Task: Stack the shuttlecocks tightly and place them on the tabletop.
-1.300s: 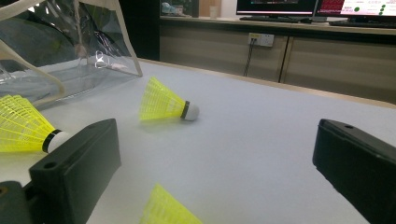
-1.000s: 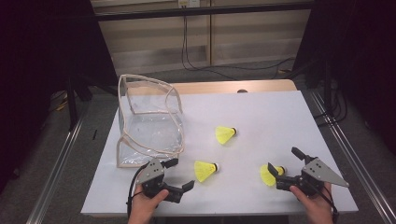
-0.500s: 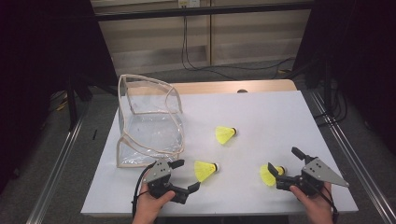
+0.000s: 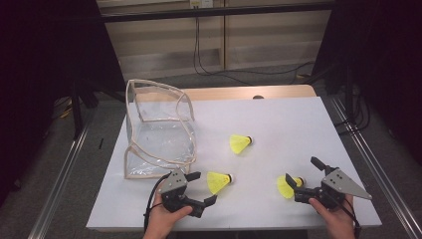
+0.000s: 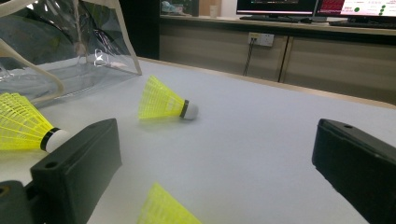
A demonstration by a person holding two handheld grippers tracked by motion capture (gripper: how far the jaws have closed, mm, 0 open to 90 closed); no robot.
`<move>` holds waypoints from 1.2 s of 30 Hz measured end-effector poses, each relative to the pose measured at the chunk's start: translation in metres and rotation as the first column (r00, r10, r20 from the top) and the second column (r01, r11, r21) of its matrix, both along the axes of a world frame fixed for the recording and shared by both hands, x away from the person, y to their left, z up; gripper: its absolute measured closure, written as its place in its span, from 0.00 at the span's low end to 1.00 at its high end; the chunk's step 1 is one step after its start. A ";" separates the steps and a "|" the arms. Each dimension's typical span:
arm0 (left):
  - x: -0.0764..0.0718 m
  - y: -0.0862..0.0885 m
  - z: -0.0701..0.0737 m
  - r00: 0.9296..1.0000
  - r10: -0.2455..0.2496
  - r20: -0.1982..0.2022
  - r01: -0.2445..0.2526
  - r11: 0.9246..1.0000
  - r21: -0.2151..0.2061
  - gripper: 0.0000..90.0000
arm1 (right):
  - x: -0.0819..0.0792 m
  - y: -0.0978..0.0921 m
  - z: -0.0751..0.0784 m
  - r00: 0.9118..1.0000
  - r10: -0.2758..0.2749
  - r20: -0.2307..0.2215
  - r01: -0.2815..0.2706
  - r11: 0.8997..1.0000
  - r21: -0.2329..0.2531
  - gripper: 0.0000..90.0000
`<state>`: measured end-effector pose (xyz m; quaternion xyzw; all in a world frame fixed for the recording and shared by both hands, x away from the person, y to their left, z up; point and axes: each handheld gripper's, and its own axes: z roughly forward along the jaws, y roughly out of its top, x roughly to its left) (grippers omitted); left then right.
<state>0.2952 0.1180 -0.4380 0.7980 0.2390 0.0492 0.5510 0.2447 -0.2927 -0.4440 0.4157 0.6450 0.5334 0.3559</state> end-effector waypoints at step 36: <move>0.007 -0.039 -0.007 0.998 0.053 -0.041 -0.049 0.994 0.103 0.40 | -0.001 -0.001 0.000 1.000 0.003 0.003 -0.003 1.000 -0.001 0.01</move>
